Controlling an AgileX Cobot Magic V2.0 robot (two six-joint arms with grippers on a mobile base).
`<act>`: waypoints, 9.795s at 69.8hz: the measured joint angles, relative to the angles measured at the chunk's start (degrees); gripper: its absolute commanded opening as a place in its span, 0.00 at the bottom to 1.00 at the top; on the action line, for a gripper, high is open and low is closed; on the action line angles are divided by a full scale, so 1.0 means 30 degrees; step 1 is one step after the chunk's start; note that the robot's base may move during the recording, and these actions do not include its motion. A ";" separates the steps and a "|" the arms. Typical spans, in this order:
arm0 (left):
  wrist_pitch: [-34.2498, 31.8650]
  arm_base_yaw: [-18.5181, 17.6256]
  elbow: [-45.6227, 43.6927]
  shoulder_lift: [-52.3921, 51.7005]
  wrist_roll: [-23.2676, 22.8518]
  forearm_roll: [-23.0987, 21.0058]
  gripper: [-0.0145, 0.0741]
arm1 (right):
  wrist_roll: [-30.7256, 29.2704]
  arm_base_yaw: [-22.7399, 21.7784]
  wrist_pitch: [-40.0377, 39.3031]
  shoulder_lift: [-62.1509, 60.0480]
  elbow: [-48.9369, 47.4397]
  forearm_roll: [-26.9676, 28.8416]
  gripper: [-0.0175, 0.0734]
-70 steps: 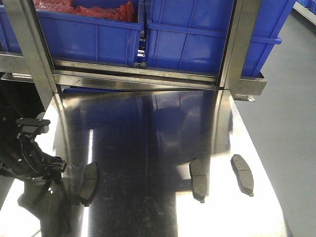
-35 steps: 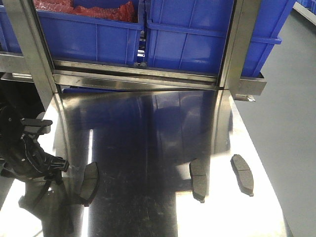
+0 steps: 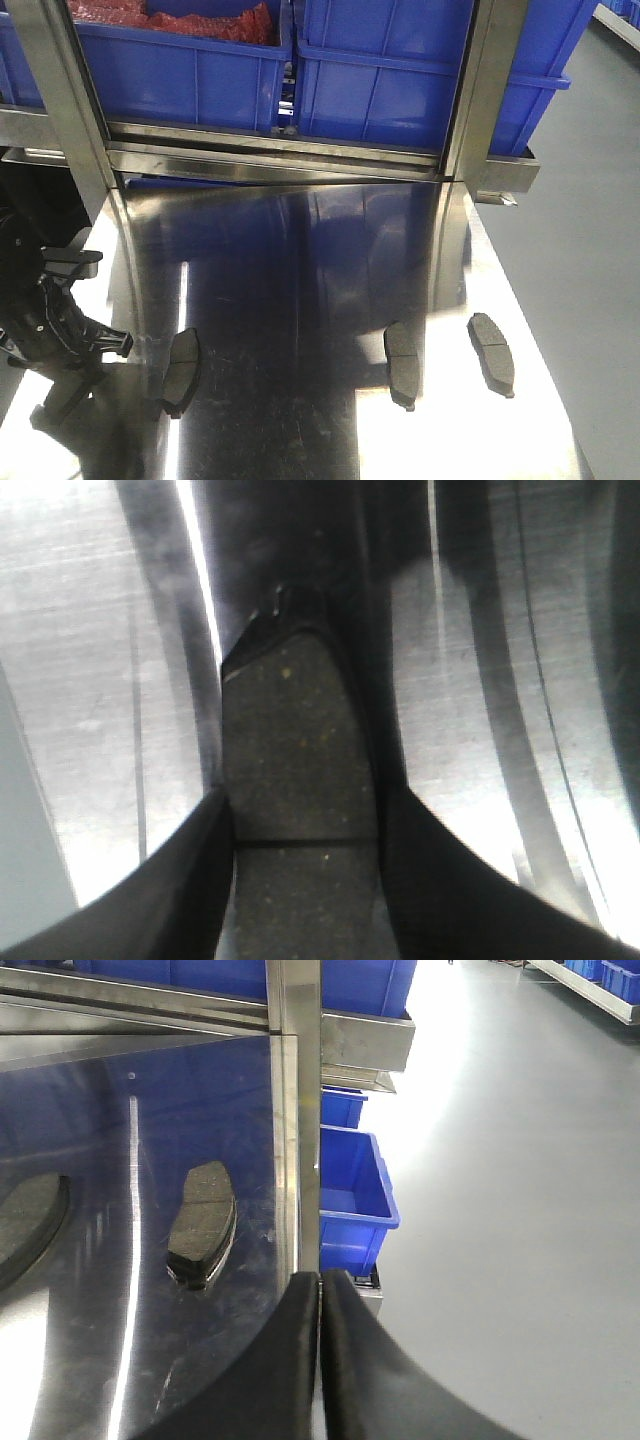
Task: Move and align brake pads A on conveyor
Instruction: 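Lift the grasped brake pad off the table with the left gripper, then move the right gripper toward the brake pad nearest it, then lower the right gripper onto that brake pad and close, then lift the brake pad off the table with the right gripper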
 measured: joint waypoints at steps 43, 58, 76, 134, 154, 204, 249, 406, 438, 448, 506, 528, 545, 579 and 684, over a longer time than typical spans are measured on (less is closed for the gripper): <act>0.0629 0.0000 0.0270 -0.2686 0.0044 -0.0543 0.15 | 0.0000 0.0000 0.0000 0.0000 0.0000 0.0000 0.19; 0.0769 0.0000 0.0287 -0.5145 0.0044 -0.0422 0.15 | 0.0000 0.0000 0.0000 0.0000 0.0000 0.0000 0.19; -0.0225 0.0000 0.2063 -0.9857 -0.0105 -0.0422 0.15 | 0.0000 0.0000 0.0000 0.0000 0.0000 0.0000 0.19; -0.3766 0.0000 0.8630 -2.1538 -0.0997 -0.0685 0.15 | 0.0000 0.0000 0.0000 0.0000 0.0000 0.0000 0.19; -0.3766 0.0000 0.8650 -2.1538 -0.1018 -0.0685 0.15 | 0.0000 0.0000 0.0000 0.0000 0.0000 0.0000 0.19; -0.3766 0.0000 0.8650 -2.1538 -0.1018 -0.0685 0.15 | 0.0000 0.0000 0.0000 0.0000 0.0000 -0.0557 0.19; -0.3766 0.0000 0.8650 -2.1538 -0.1018 -0.0685 0.16 | 0.2906 0.0000 -0.7936 0.3889 -0.2716 0.0017 0.19; -0.3766 0.0000 0.8650 -2.1538 -0.1018 -0.0685 0.16 | -0.4611 0.3197 0.6678 2.3767 -1.6634 0.5563 0.66; -0.3766 0.0000 0.8650 -2.1538 -0.1018 -0.0685 0.16 | -0.0481 0.3265 0.7505 3.0717 -1.9604 0.1514 0.77; -0.3766 0.0000 0.8650 -2.1538 -0.1018 -0.0685 0.16 | -0.0528 0.3265 0.7520 3.2178 -2.0566 0.1499 0.78; -0.3766 0.0000 0.8650 -2.1538 -0.1018 -0.0685 0.16 | -0.0346 0.3281 0.9637 3.6999 -2.3695 0.0859 0.72; -0.3766 0.0000 0.8650 -2.1538 -0.1018 -0.0685 0.16 | 0.0000 0.3281 0.9989 3.7205 -2.3891 0.0503 0.48; -0.3766 0.0000 0.8650 -2.1538 -0.1018 -0.0685 0.16 | 0.0000 0.3281 1.0123 3.7205 -2.3898 0.0502 0.19; -0.3766 0.0000 0.8650 -2.1538 -0.1018 -0.0685 0.16 | 0.0000 0.3281 1.1123 3.6026 -2.3548 0.0916 0.18; -0.3766 0.0000 0.8650 -2.1538 -0.1018 -0.0685 0.16 | 0.0000 0.3281 0.7822 0.9859 -1.0581 0.0879 0.19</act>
